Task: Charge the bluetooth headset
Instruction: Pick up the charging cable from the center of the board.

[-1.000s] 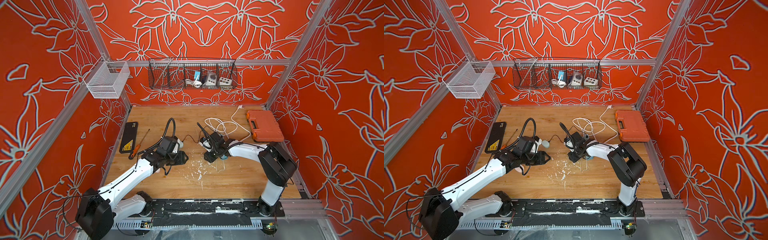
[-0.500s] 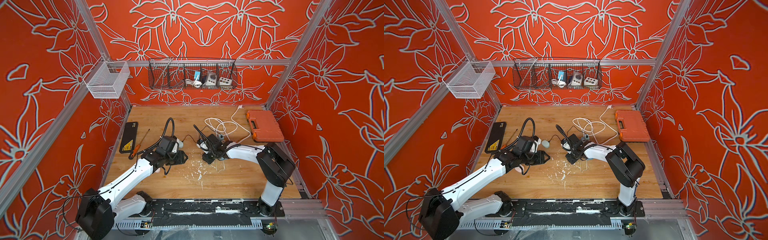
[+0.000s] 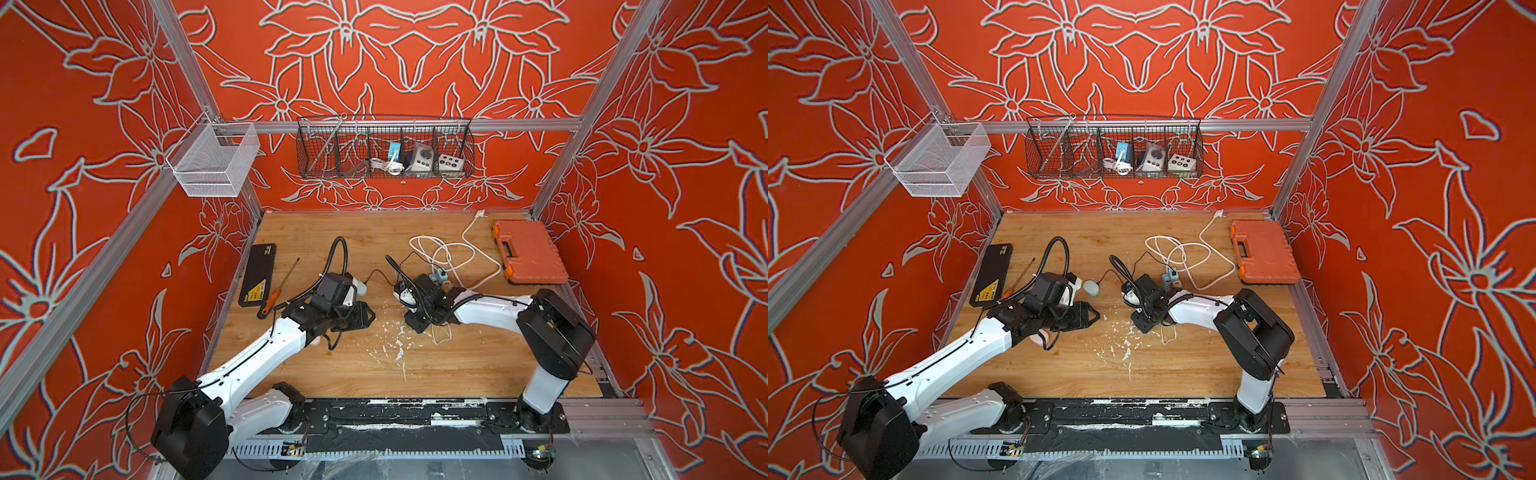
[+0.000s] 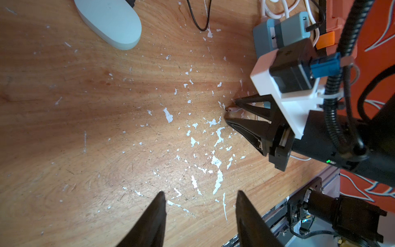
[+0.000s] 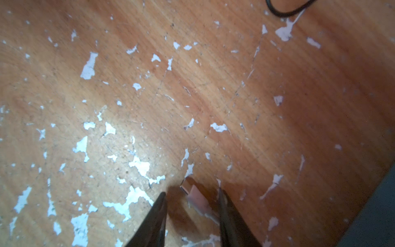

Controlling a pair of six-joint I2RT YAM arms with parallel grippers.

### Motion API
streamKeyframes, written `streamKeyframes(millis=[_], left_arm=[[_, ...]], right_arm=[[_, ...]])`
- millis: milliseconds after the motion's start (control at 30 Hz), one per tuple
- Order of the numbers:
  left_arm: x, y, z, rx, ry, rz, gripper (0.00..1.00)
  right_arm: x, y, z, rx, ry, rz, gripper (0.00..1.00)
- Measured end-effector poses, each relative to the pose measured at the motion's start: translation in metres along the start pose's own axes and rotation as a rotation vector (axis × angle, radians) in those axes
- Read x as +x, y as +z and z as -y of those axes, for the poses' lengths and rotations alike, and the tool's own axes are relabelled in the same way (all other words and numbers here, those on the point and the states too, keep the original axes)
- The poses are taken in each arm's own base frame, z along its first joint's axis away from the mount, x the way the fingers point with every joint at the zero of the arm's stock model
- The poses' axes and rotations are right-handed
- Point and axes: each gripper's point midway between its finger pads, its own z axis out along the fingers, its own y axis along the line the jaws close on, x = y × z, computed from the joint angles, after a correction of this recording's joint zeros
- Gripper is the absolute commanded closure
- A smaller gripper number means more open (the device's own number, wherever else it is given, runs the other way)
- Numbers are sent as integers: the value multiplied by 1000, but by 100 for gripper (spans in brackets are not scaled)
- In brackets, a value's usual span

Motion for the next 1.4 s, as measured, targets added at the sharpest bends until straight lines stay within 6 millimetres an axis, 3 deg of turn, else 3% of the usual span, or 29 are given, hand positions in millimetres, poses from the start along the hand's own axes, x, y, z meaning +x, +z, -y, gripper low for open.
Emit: streamKeyframes(millis=[200,533,633,700,800,867,1200,1400], left_arm=[[1,1,-1,3,-5,-4,49],[0,2,-1,8,-9,2,49],[-1,2,1,16,-12,3,49],[-1,2,1,20,-14,2,49],[-1,3,1,20,-16,-1,50],[0,3,2,21,-17,-2,49],[0,3,2,23,-18,-4,49],[0,5,3,29,-22,-9,50]], right_arm=[[3,-1,1,10,-2,-13,67],[3,-1,-4,-7,-1,-9,93],[3,-1,-5,-9,-1,-7,94],[3,-1,-5,-13,1,-5,92],[3,-1,-7,-17,2,-5,74],[3,-1,-8,-17,6,-7,69],[23,-13,-4,15,12,-73,59],[29,-15,0,36,5,-96,59]])
